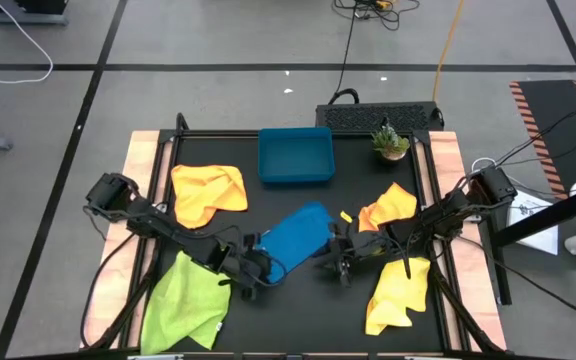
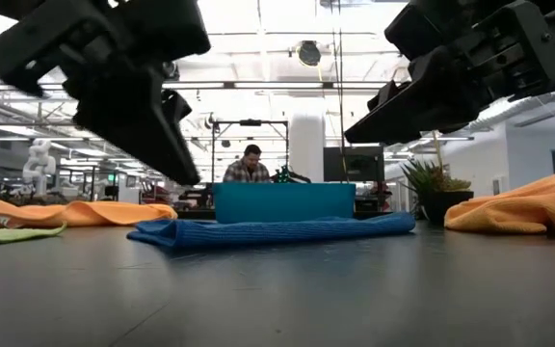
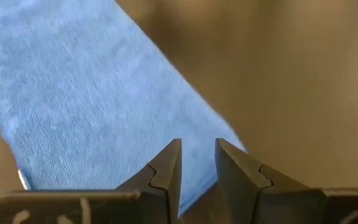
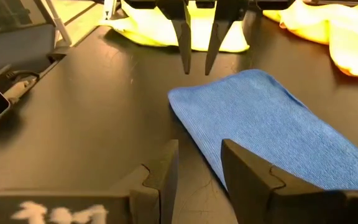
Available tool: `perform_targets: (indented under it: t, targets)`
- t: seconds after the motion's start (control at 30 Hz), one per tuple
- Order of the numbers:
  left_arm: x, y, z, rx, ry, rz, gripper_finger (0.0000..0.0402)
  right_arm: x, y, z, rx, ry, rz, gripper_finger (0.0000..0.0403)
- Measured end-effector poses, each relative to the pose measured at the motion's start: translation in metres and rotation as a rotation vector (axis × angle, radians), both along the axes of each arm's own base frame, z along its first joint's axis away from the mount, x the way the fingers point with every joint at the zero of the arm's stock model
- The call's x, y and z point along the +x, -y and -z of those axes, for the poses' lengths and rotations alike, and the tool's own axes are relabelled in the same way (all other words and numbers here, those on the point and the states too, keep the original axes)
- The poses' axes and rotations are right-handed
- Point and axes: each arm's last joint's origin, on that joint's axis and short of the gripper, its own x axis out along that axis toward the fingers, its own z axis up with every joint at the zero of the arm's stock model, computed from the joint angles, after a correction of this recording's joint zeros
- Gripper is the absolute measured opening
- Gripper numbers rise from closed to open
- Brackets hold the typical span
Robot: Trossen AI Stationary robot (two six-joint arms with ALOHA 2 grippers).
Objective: Fold microfiber towels
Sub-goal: Fold the blue microfiber cloth
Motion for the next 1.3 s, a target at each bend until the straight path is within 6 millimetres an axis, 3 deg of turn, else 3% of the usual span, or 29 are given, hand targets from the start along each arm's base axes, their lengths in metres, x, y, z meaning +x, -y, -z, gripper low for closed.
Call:
perform_targets:
  t: [0.43, 0.87, 1.03, 1.3]
  targets:
    - [-0.015, -0.009, 0.01, 0.171, -0.167, 0.02, 0.0104, 0.001, 0.001, -0.001, -0.017, 0.012, 0.015, 0.0116]
    - [-0.024, -0.012, 0.013, 0.283, -0.258, 0.073, 0.0191, 0.0, 0.002, 0.0, -0.031, 0.008, 0.018, 0.0116]
    - [-0.031, -0.014, 0.018, 0.382, -0.333, 0.149, 0.0193, 0.0, 0.002, 0.0, -0.032, 0.008, 0.019, 0.0116]
    - [-0.03, -0.015, 0.025, 0.434, -0.273, 0.198, 0.0193, 0.001, 0.002, 0.0, -0.045, 0.011, 0.04, 0.0116]
